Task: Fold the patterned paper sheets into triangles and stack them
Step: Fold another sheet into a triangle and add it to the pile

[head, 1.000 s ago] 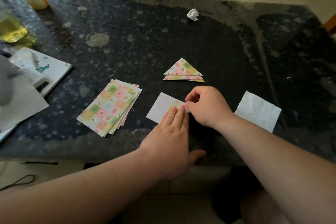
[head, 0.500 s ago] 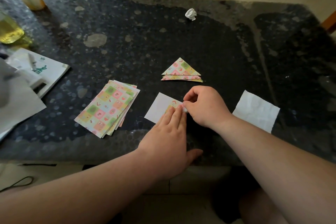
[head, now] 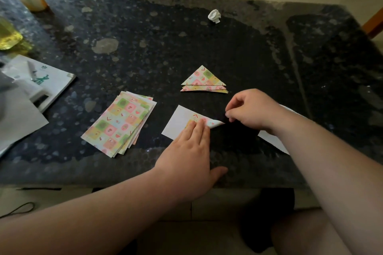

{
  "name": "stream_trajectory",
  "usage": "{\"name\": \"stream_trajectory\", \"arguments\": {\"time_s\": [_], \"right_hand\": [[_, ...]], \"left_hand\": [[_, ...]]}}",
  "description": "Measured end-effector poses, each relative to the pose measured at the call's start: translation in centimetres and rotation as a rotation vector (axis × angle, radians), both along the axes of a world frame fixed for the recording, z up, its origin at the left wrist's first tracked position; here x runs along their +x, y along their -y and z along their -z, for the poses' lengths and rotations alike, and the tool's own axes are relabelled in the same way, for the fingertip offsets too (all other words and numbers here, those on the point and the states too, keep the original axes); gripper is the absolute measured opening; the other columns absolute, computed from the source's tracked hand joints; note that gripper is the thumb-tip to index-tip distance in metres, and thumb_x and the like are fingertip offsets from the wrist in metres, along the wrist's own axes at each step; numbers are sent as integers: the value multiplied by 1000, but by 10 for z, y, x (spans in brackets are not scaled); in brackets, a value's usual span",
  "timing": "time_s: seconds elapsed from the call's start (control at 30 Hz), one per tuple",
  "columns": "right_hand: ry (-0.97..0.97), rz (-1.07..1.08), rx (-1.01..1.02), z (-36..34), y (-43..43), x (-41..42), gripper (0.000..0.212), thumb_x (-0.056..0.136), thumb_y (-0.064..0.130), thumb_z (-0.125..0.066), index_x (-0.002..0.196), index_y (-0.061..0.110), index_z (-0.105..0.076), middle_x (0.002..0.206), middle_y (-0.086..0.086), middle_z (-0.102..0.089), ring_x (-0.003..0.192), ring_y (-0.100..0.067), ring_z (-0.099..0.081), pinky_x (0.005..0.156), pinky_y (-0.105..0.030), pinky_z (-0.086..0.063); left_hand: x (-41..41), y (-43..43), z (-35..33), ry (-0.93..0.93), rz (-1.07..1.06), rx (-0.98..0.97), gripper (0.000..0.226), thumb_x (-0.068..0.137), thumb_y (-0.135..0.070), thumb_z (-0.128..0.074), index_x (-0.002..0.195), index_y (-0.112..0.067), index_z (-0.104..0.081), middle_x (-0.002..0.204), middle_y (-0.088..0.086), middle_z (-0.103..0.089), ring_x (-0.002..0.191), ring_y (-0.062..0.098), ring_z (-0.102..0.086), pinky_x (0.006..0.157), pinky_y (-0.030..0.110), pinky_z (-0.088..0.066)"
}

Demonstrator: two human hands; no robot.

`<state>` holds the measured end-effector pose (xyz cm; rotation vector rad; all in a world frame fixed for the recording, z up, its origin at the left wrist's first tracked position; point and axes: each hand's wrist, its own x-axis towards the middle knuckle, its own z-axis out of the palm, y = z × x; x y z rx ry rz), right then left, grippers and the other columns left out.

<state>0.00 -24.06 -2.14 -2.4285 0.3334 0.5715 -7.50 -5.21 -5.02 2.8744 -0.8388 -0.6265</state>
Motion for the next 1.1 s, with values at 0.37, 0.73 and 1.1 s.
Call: {"name": "stream_trajectory", "arguments": {"time_s": [0.37, 0.73, 1.1], "right_hand": [[-86, -255, 101, 1, -15, -10, 37, 93, 15, -65, 124, 34, -73, 54, 23, -60, 49, 12, -55, 46, -5, -35], [-116, -178, 163, -2, -24, -10, 51, 92, 19, -69, 141, 29, -62, 116, 10, -70, 98, -4, -57, 88, -23, -42], [-89, -179, 195, 2, -24, -10, 35, 95, 22, -70, 129, 29, -71, 79, 18, -61, 74, 1, -55, 66, -18, -40]], "left_hand": [[-3, 2, -3, 36, 20, 39, 97, 98, -73, -24, 158, -7, 15, 167, 11, 20, 153, 24, 23, 122, 36, 15], [-2, 5, -2, 57, 25, 54, 97, 98, -73, -22, 157, -6, 16, 167, 13, 21, 154, 26, 22, 125, 38, 12], [-4, 5, -7, 82, 35, 76, 96, 100, -71, -21, 155, -4, 19, 165, 15, 24, 154, 27, 22, 119, 35, 16]]}}
